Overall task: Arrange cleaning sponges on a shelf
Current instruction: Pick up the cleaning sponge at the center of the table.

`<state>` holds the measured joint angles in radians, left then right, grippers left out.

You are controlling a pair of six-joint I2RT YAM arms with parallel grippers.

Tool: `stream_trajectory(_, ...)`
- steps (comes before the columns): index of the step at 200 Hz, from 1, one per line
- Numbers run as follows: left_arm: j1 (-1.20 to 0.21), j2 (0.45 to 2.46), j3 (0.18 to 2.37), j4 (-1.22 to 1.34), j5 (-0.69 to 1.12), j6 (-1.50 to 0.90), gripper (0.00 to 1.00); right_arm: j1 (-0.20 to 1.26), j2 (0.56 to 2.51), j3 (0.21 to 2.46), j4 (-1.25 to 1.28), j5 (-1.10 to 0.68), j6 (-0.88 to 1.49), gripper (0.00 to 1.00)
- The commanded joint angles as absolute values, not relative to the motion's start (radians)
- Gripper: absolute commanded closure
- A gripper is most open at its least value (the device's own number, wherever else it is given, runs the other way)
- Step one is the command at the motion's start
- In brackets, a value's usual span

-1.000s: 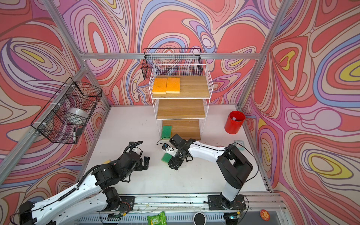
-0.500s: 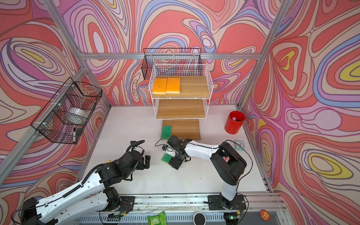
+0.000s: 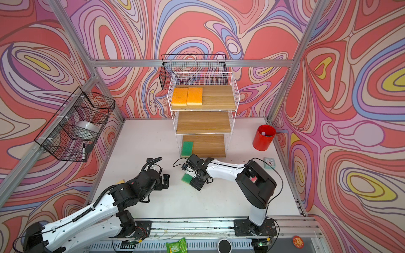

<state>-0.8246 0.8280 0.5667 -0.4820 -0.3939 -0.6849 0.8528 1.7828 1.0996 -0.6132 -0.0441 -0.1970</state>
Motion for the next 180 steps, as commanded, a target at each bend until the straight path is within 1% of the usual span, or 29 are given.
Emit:
stream_trajectory(1,-0.82,0.813,0.562,-0.498,-0.399,-0.695,0.0,0.867,1.778,1.087,-0.59,-0.03,-0.172,0.24)
stream_trajectory(49,-0.819,0.762,0.583,-0.55,-0.376,-0.709,0.01,0.869,1.676,1.053,-0.574,-0.023,-0.125,0.3)
stream_trajectory(102,-0.819,0.718,0.585,-0.574,-0.384,-0.718,0.01,0.869,1.573,0.97,-0.501,0.014,0.011,0.3)
stream_trajectory(141,-0.818,0.766,0.575,-0.533,-0.4,-0.716,0.01,0.869,1.586,0.974,-0.432,0.123,0.216,0.3)
stream_trajectory(180,-0.819,0.782,0.572,-0.509,-0.409,-0.688,0.01,0.867,1.617,0.987,-0.336,0.225,0.376,0.33)
